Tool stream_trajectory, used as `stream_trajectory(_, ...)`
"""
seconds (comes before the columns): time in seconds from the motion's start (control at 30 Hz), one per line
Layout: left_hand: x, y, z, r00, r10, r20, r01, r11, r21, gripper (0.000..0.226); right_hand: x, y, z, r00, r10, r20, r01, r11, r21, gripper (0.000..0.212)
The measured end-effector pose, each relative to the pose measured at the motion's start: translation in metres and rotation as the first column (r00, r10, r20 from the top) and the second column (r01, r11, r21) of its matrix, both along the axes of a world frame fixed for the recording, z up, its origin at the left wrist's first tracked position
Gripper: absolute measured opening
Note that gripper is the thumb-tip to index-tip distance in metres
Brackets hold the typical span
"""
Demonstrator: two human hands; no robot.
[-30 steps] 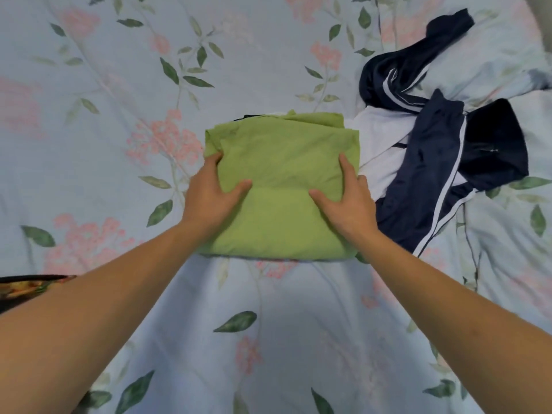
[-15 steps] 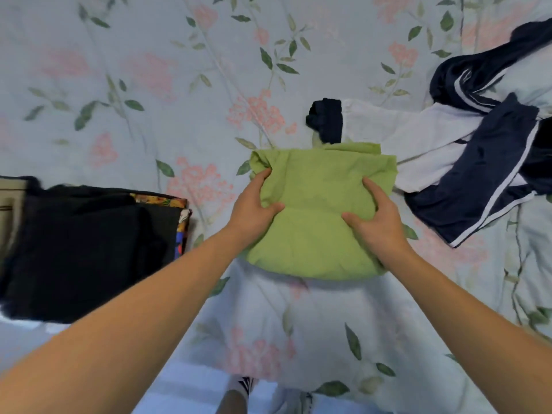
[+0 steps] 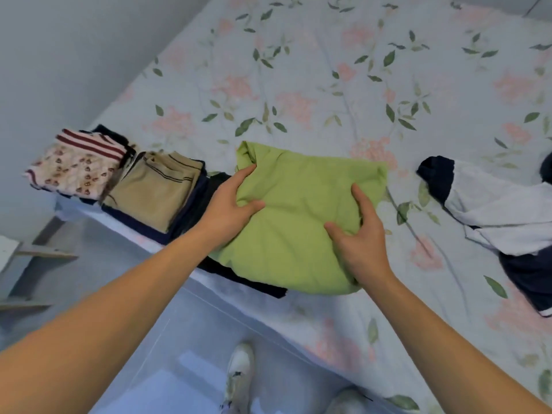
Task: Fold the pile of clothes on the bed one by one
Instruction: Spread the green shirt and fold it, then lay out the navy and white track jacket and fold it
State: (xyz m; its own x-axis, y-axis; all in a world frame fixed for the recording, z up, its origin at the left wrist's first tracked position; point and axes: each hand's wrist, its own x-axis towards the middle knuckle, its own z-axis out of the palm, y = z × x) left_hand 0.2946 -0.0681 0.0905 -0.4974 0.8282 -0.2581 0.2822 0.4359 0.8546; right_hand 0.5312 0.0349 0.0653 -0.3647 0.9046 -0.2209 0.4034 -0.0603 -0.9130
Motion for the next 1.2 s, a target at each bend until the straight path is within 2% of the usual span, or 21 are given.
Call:
stream_trajectory(0.1,-0.05,-0.02,-0.011,0.999,0.03,-0.039,-0.031,0.999,-0.014,0.075,-0.052,-0.021,-0.011,1.0,0.028,-0.008,-0.028,0.999,0.026,0.086)
stream_trajectory(0.2,-0.084,-0.035,-0.051,0.991,-0.018,-0.135,0.003,0.994,-0.108,0.074,-0.084,-0.036,-0.046,0.993,0.079,0.087,-0.075,0.996,-0.04,0.088)
stream_trajectory(0.3,-0.102,-0.051,-0.09,0.948,-0.155,-0.279,0.041,0.926,-0.376,0.079,-0.09,-0.05,-0.083,0.925,0.25,0.288,-0.207,0.963,-0.17,0.088)
stream_trajectory(0.33,-0.103,-0.055,-0.097,0.938,-0.172,-0.3,0.015,0.887,-0.462,0.082,-0.088,-0.055,-0.09,0.887,0.266,0.376,-0.228,0.963,-0.144,0.086)
stream_trajectory(0.4,-0.098,-0.061,-0.101,0.856,-0.214,-0.471,-0.055,0.867,-0.495,0.088,-0.089,-0.064,-0.092,0.805,0.174,0.567,-0.25,0.966,0.06,0.082)
stream_trajectory(0.47,-0.091,-0.058,-0.099,0.684,-0.286,-0.671,0.016,0.926,-0.378,0.085,-0.094,-0.071,-0.087,0.781,0.05,0.623,-0.292,0.91,0.293,0.078)
stream_trajectory(0.5,-0.087,-0.054,-0.1,0.637,-0.321,-0.701,0.121,0.94,-0.319,0.08,-0.099,-0.074,-0.085,0.79,0.046,0.611,-0.329,0.873,0.36,0.074)
stream_trajectory(0.6,-0.073,-0.045,-0.12,0.569,-0.521,-0.636,0.406,0.851,-0.333,0.067,-0.118,-0.081,-0.097,0.771,0.179,0.611,-0.468,0.811,0.353,0.063)
stream_trajectory(0.67,-0.067,-0.048,-0.143,0.54,-0.591,-0.599,0.439,0.805,-0.399,0.066,-0.125,-0.083,-0.114,0.723,0.262,0.639,-0.528,0.806,0.268,0.063)
stream_trajectory(0.73,-0.064,-0.049,-0.153,0.541,-0.577,-0.612,0.39,0.817,-0.425,0.067,-0.126,-0.082,-0.126,0.704,0.281,0.652,-0.546,0.802,0.243,0.063)
stream_trajectory(0.83,-0.05,-0.033,-0.141,0.569,-0.532,-0.627,0.378,0.847,-0.374,0.066,-0.117,-0.071,-0.117,0.76,0.238,0.604,-0.494,0.816,0.301,0.061)
stream_trajectory(0.93,-0.024,0.0,-0.123,0.546,-0.529,-0.649,0.424,0.843,-0.331,0.066,-0.085,-0.044,-0.098,0.795,0.142,0.589,-0.39,0.864,0.318,0.064)
stream_trajectory(1.07,0.027,0.059,-0.106,0.54,-0.546,-0.641,0.465,0.828,-0.313,0.067,-0.013,0.001,-0.084,0.797,0.085,0.598,-0.306,0.91,0.279,0.067)
stream_trajectory(1.2,0.117,0.135,-0.103,0.528,-0.566,-0.633,0.542,0.798,-0.262,0.067,0.079,0.063,-0.079,0.82,-0.003,0.573,-0.215,0.925,0.313,0.071)
